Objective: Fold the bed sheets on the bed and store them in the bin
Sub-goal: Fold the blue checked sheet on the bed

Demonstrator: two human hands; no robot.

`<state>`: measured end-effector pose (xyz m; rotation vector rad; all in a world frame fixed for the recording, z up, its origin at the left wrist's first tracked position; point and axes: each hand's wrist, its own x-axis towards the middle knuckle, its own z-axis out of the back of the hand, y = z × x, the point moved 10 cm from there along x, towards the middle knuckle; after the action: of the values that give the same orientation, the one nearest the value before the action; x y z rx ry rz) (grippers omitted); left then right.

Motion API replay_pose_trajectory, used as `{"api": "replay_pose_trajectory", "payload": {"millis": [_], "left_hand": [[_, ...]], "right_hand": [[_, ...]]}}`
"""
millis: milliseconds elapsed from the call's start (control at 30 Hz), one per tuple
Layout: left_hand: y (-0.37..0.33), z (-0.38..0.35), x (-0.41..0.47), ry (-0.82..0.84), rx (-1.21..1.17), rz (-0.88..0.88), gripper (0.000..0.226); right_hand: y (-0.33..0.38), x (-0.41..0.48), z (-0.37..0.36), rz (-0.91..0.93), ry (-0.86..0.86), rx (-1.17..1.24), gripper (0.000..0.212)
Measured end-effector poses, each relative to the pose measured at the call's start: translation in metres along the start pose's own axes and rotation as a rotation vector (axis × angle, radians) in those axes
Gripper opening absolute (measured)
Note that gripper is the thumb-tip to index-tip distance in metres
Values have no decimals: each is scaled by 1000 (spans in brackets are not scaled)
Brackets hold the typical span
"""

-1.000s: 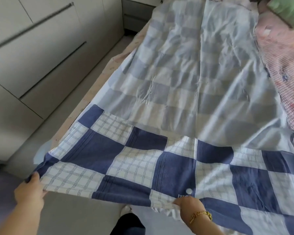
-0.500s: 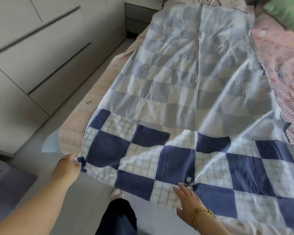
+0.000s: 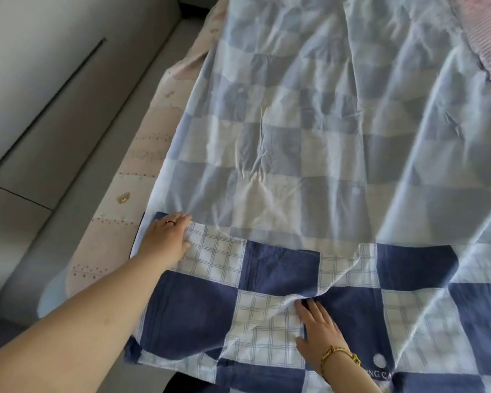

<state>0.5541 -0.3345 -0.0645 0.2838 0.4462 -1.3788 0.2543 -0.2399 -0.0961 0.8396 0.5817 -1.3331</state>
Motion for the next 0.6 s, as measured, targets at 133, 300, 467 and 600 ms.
{"api": "replay_pose_trajectory", "payload": {"millis": [133, 300, 467, 600], "left_hand": [[16, -9, 25, 23, 18, 64, 61], [35, 16, 29, -76, 33, 71, 27], [65, 36, 22, -226, -4, 115, 20], [83, 13, 5, -229, -594, 368, 55]], "right_hand": [[-4, 2, -1, -34, 21, -19, 71], [-1, -1, 2, -80, -28, -8, 70], [7, -11, 1, -115, -103, -14, 70], [15, -20, -4, -125, -123, 9, 70]]}}
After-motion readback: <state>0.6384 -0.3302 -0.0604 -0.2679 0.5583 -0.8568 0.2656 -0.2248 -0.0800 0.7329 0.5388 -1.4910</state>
